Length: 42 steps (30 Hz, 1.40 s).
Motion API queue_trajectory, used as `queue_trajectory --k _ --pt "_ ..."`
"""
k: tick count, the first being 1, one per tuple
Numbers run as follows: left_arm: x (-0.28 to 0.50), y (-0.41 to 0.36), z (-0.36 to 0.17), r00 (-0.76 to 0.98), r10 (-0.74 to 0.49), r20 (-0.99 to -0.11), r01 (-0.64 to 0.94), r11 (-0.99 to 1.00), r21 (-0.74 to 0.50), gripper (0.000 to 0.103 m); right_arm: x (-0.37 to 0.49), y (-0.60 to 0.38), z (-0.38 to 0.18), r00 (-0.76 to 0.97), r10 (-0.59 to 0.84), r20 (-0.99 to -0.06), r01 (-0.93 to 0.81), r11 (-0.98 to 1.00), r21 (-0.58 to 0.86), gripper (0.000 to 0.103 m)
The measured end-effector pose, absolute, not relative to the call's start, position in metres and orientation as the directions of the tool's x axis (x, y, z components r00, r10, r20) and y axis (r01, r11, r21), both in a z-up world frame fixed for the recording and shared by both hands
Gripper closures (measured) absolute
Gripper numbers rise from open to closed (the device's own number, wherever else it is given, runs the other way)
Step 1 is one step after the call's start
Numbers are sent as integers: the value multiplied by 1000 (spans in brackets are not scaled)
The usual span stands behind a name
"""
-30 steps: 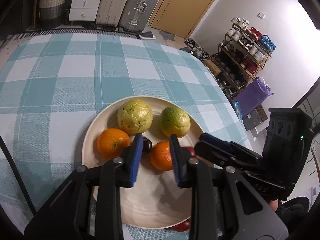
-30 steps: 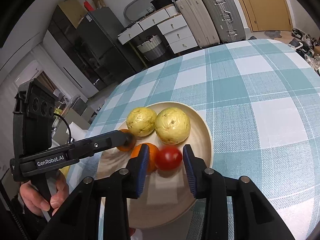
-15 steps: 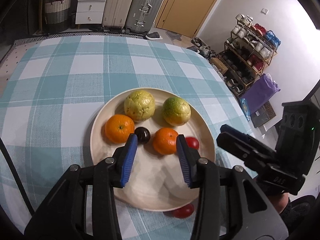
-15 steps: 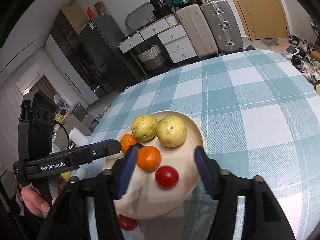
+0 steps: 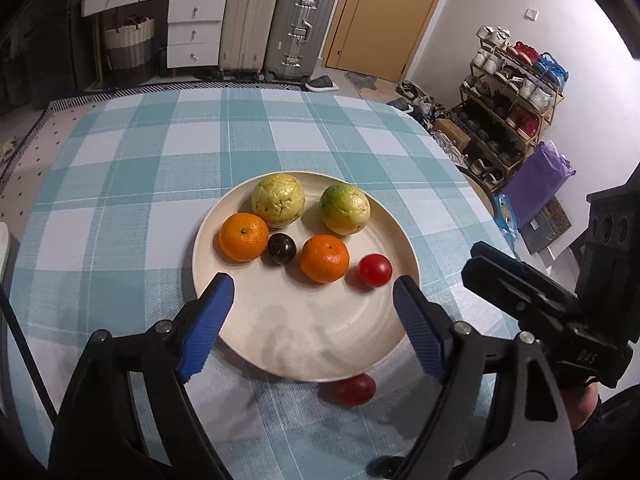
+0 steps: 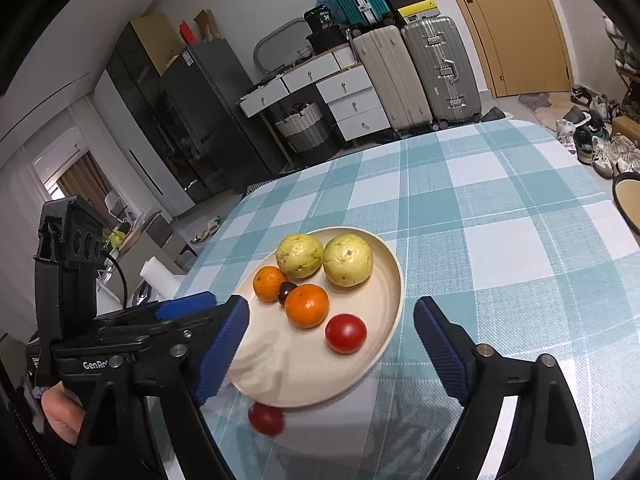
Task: Organize fruits
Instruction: 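Move both tools back toward the remaining fruit on the cloth, then grasp the second dark plum with the left tool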
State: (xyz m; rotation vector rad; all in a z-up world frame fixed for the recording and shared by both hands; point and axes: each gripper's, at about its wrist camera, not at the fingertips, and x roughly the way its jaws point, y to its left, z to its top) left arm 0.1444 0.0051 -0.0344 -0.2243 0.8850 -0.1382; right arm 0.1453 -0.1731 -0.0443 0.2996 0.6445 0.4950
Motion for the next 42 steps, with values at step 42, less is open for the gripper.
queue_trajectory --k 42 --pt "31 -28 -87 506 -246 -827 57 966 -252 1 46 -193 -68 738 427 -522 -297 901 317 0"
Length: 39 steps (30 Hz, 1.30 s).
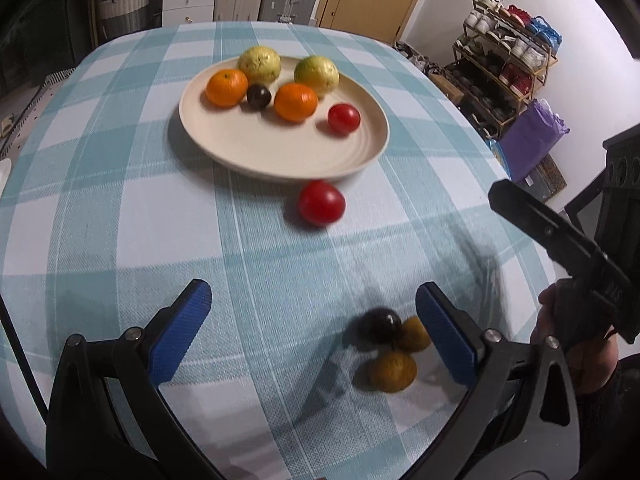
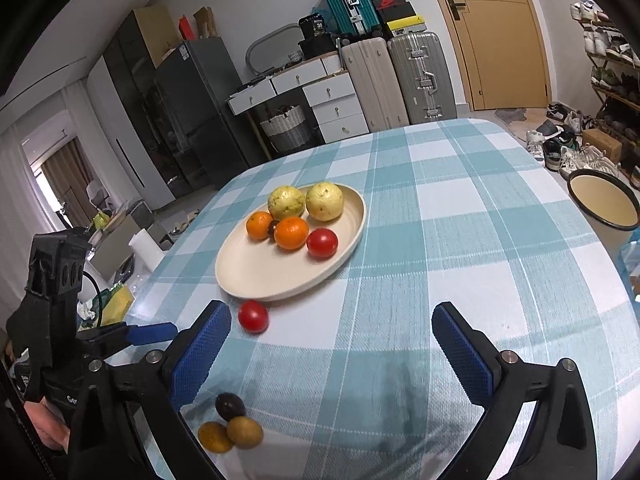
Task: Organize fruits
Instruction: 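Grasp the second dark plum with the left tool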
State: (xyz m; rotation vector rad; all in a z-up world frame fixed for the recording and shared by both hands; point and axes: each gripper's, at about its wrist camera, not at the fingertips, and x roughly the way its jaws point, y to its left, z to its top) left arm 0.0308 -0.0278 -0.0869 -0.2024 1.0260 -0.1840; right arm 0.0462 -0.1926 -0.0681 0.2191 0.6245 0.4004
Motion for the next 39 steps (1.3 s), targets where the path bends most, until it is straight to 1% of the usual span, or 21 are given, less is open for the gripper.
queue_trajectory --k 3,5,6,8,10,11,13,17,18,21,24,26,28,32,39 --pt "28 -32 -90 495 -264 -828 78 963 -260 2 45 -193 -70 735 424 -529 -292 902 317 0" --pt "27 -34 -91 492 -273 -827 87 960 -265 4 44 -194 -71 733 424 -532 -291 902 319 0" --pt "27 -35 -91 493 -288 -821 97 956 -277 9 44 -194 -71 732 424 -533 -290 902 319 0" --pt "27 -36 -92 484 -315 -816 110 947 -301 14 44 -194 -71 727 432 -534 -297 898 324 0" --pt "28 -36 -94 468 -344 -814 117 937 -328 27 43 -193 -71 728 431 -533 -298 899 320 0" --pt "29 -36 -96 454 -358 -816 118 932 -343 31 42 -193 -70 728 428 -535 -298 901 315 0" --pt "31 -37 -99 429 -387 -817 122 920 -372 46 43 -192 -71 726 426 -540 -297 902 313 0" --pt "31 -42 -102 411 -388 -825 141 921 -364 55 43 -192 -72 719 429 -547 -298 901 316 0" --pt "31 -43 -102 404 -402 -822 150 915 -374 59 44 -191 -73 716 433 -548 -302 899 317 0" --pt "33 -45 -104 392 -407 -825 155 913 -377 61 43 -189 -73 712 436 -551 -309 898 312 0" --pt "34 -45 -105 384 -426 -819 159 905 -396 66 43 -188 -74 710 439 -551 -313 897 311 0" --pt "34 -45 -105 381 -434 -816 159 901 -404 68 43 -188 -74 708 441 -552 -313 896 314 0" --pt "33 -46 -105 381 -442 -812 170 897 -409 75 44 -188 -75 706 441 -554 -312 896 316 0" --pt "31 -50 -102 382 -441 -812 193 898 -396 81 44 -190 -77 705 441 -556 -306 896 322 0" --pt "28 -51 -104 380 -445 -811 203 895 -396 82 44 -190 -78 698 448 -558 -306 892 334 0"
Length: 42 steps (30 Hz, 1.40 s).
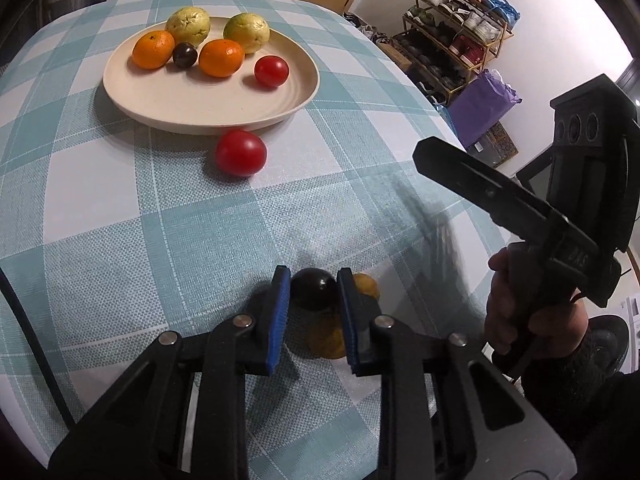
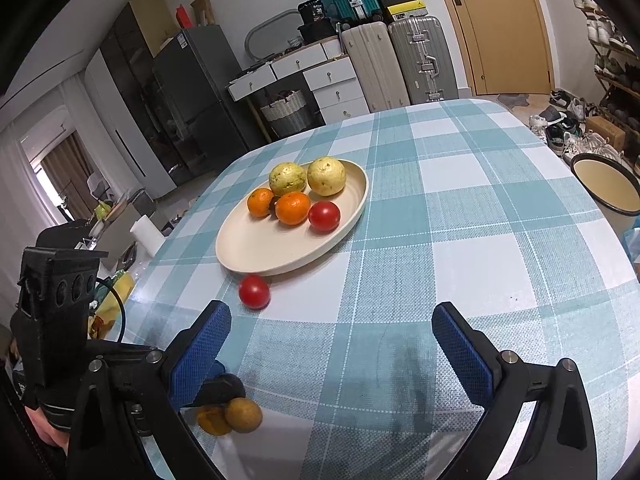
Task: Organize fruits
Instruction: 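Grasp the second dark plum with the left tool, then grasp the second red tomato with the right tool while the left tool holds the plum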
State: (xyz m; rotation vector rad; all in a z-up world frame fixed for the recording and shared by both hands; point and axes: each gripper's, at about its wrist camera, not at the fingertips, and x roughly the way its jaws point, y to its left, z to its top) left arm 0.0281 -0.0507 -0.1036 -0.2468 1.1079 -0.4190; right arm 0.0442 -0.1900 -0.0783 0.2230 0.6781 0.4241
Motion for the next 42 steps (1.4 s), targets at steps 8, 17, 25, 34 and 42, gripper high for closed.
queue_trajectory --k 8,17,25,34,42 --pt "27 -46 -103 386 -449 -806 193 894 -405 82 44 -190 -80 695 453 -558 -308 889 339 0" --pt "29 -16 -95 428 -447 -786 139 892 -431 82 46 -185 -82 672 481 -563 -327 875 356 0" --pt "30 22 -89 479 -427 -767 74 890 -449 82 58 -158 -84 613 538 -578 -385 843 377 0" --pt "27 63 -90 514 -413 -752 15 880 -474 82 78 -121 -87 571 567 -594 -432 822 370 0" --pt "27 85 -92 527 -405 -747 -16 874 -485 82 92 -95 -92 540 566 -623 -455 819 350 6"
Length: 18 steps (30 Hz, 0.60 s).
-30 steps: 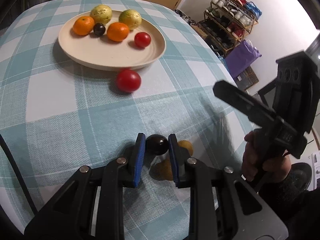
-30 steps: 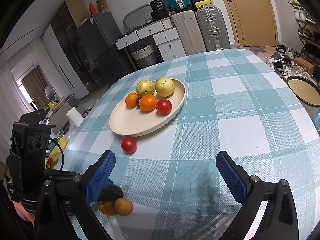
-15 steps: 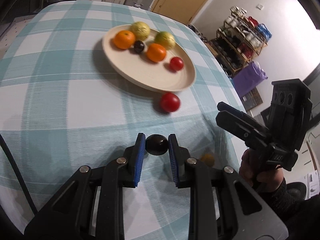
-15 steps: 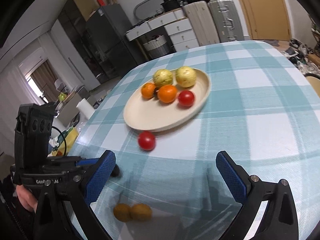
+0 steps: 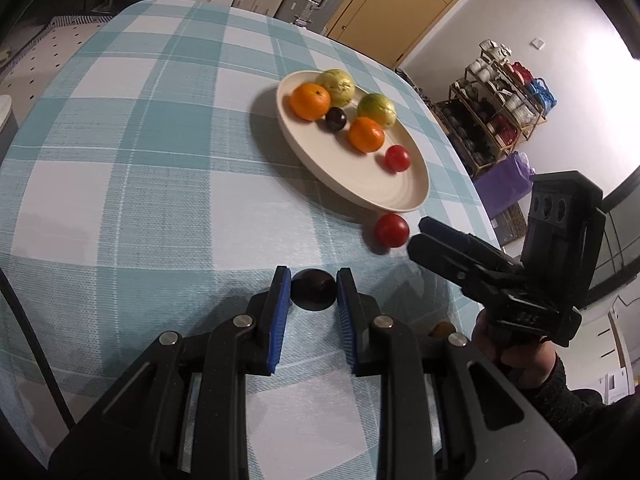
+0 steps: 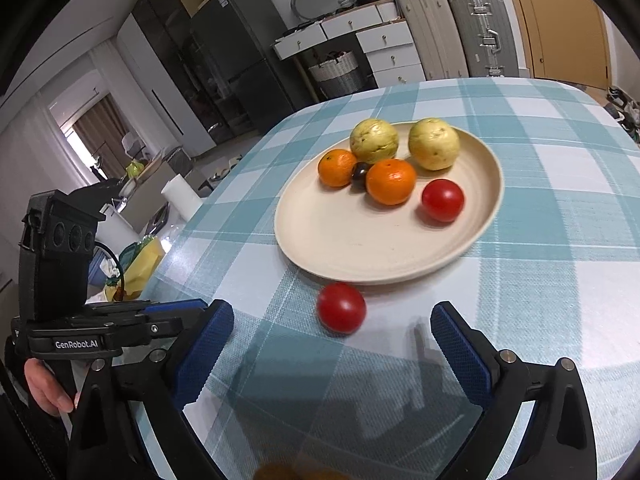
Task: Organize fruits
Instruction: 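Grasp the second red tomato with the right tool while the left tool holds the plum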
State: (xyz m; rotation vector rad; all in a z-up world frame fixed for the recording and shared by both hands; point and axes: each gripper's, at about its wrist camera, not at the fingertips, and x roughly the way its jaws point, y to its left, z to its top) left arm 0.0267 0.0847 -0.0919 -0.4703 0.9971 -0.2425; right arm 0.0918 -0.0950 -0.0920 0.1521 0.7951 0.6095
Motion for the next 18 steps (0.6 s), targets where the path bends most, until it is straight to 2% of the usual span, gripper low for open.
queue_trajectory --k 2,6,8,9,11,12,13,14,18 --pt "27 87 -92 530 -403 -746 -23 873 -488 82 95 -92 -94 528 562 -637 -453 820 349 17" --pt "29 90 -94 530 -402 -747 -29 871 -490 82 100 -85 -99 510 544 -666 -450 829 333 27" --pt "30 90 -95 528 -403 -748 -31 871 -491 82 100 -83 -101 505 537 -676 -451 832 324 39" --pt "31 90 -95 527 -403 -748 -32 870 -492 82 101 -82 -102 500 537 -680 -451 831 324 42" --pt "33 90 -96 525 -405 -748 -32 869 -493 82 102 -82 -104 484 548 -683 -454 824 339 58" --pt "33 89 -96 524 -405 -749 -32 870 -493 82 102 -83 -104 488 544 -682 -453 826 336 61" --pt "34 89 -96 526 -404 -749 -33 870 -492 82 102 -83 -105 484 547 -683 -455 824 338 70" --pt "35 89 -96 527 -401 -749 -35 871 -491 82 102 -84 -105 479 550 -684 -457 822 341 74" --pt "38 91 -91 537 -397 -745 -38 870 -491 82 99 -87 -104 482 560 -673 -465 815 345 75"
